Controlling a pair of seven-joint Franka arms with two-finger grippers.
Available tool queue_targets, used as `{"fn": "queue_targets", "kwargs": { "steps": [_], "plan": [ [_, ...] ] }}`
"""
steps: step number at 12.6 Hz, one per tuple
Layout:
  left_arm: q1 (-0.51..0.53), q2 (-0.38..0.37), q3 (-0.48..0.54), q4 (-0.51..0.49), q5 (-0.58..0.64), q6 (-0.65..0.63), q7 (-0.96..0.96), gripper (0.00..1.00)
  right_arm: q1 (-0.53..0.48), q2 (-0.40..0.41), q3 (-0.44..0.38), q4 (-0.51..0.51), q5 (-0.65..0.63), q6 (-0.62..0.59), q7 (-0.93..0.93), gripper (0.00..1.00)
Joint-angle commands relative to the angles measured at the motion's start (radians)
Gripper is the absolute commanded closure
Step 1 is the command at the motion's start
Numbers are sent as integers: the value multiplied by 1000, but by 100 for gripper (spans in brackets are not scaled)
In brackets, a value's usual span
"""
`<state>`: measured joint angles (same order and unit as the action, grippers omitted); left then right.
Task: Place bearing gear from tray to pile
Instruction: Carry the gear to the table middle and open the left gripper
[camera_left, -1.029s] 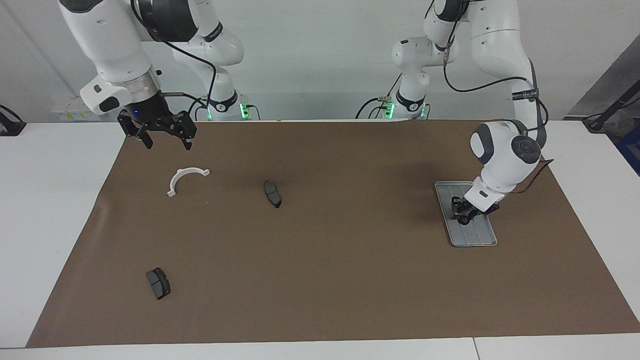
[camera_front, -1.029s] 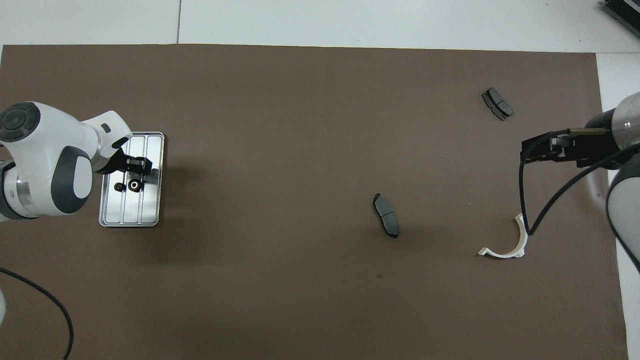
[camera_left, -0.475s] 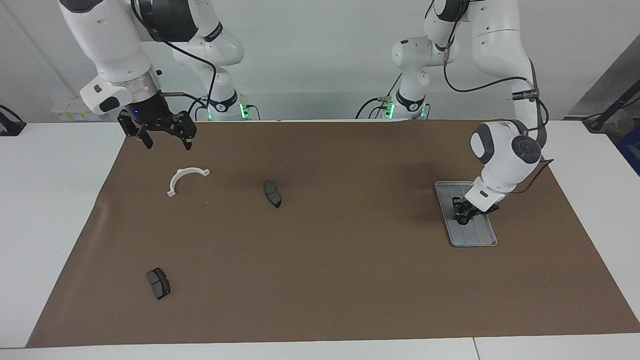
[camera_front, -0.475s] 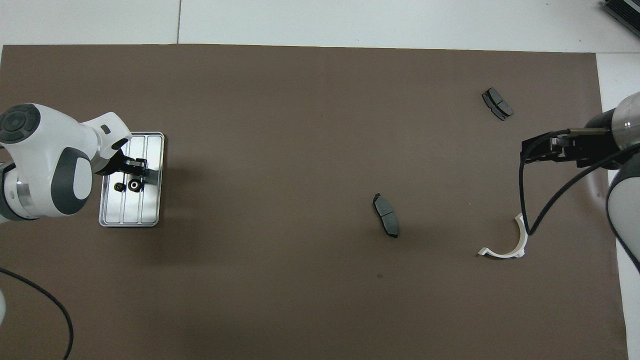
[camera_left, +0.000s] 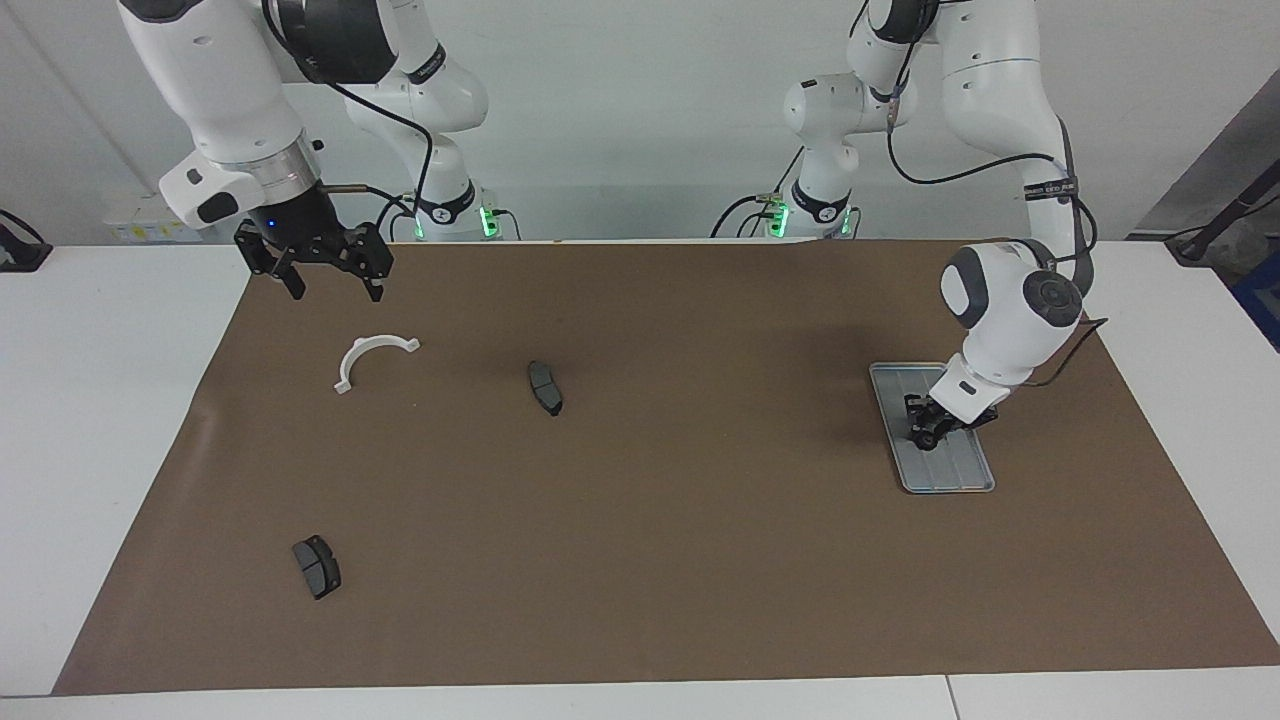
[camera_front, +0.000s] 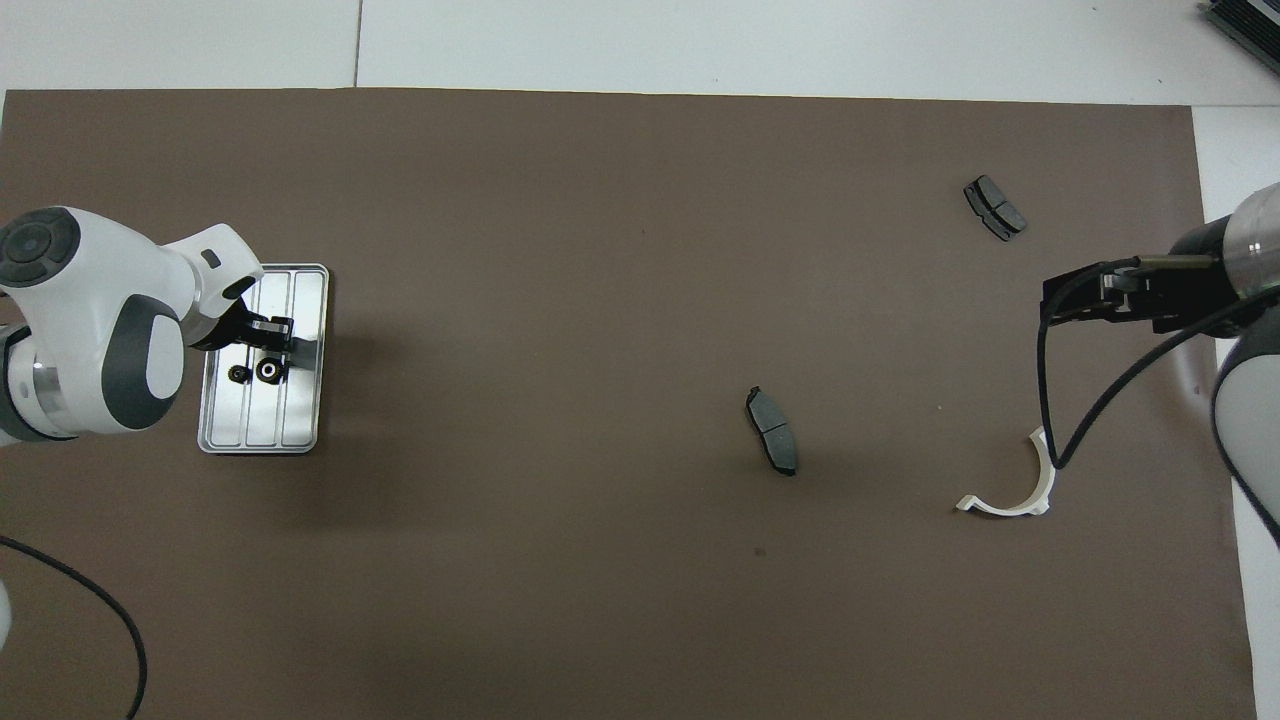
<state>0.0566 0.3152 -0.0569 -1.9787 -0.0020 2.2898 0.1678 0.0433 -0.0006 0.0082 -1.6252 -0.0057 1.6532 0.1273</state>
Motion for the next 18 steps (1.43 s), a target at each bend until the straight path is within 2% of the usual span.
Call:
{"fn": "queue_targets", "kwargs": {
  "steps": [1,3,5,9,13,15,18],
  "plan": [
    [-11,7,6,37,13,11,-8,86,-10,-6,6,-7,24,19,-23,0],
    [-18,7,2,83,2,-16,-20,87,-10,-6,6,-7,24,20,-23,0],
    [-81,7,2,116,0,-53,-139,87,-10,-6,6,-12,24,33,-24,0],
    [-308,-5,3,115,0,-88,-509,87,-10,-7,6,-19,26,34,-31,0],
    [-504,-10,-1,118,0,-78,-793,87,-11,-13,6,-35,26,34,-34,0],
    [-572,5,-3,124,0,-53,-876,87,-11,-15,6,-39,26,33,-34,0],
    [-627,31,-4,124,0,6,-903,85,-11,-22,6,-56,26,48,-32,0]
  ]
}}
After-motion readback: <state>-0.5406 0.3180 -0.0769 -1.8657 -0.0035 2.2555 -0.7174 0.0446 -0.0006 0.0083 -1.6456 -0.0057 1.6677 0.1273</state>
